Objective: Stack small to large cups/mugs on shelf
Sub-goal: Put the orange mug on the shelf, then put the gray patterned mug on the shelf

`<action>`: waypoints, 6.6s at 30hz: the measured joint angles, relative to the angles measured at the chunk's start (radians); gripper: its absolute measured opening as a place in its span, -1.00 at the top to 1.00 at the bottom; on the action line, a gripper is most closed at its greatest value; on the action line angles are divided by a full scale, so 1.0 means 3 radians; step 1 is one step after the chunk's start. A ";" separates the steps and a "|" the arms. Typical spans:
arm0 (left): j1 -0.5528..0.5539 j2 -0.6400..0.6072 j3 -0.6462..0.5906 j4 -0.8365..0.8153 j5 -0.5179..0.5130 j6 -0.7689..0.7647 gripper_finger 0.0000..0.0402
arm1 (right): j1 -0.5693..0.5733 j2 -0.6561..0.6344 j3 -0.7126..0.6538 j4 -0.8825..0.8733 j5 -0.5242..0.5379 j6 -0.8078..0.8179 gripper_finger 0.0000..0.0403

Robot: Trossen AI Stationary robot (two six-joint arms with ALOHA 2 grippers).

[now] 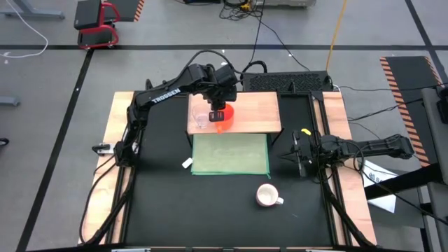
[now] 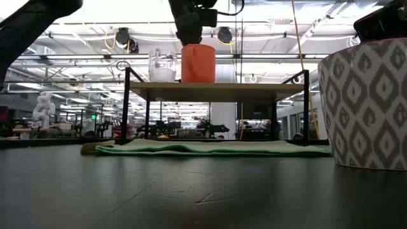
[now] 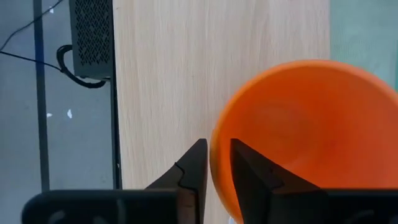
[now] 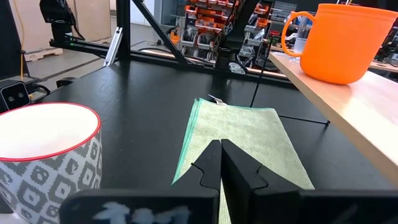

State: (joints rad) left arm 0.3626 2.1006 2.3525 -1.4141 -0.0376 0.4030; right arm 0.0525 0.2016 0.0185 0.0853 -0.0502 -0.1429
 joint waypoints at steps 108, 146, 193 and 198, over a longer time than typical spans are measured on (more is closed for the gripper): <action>-0.0679 -0.5881 -0.6408 0.4230 0.0052 -0.1832 1.00 | -0.0001 0.0015 0.0001 -0.0099 -0.0011 0.0085 1.00; -0.1072 -0.5942 -0.7240 0.5214 0.0156 -0.1343 1.00 | 0.0000 0.0015 0.0001 -0.0098 -0.0011 0.0081 1.00; -0.1007 -0.5935 -0.7645 0.5388 0.0309 -0.1444 0.99 | 0.0000 0.0014 0.0001 -0.0023 -0.0015 0.0085 1.00; -0.1007 -0.5934 -0.7645 0.5389 0.0308 -0.1462 0.92 | 0.0009 0.0014 0.0000 0.0125 -0.0332 0.0090 1.00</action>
State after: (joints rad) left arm 0.0605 0.3202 0.0589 0.2026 0.0547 -0.0354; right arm 0.0551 0.2058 0.0185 0.1229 -0.1497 -0.1160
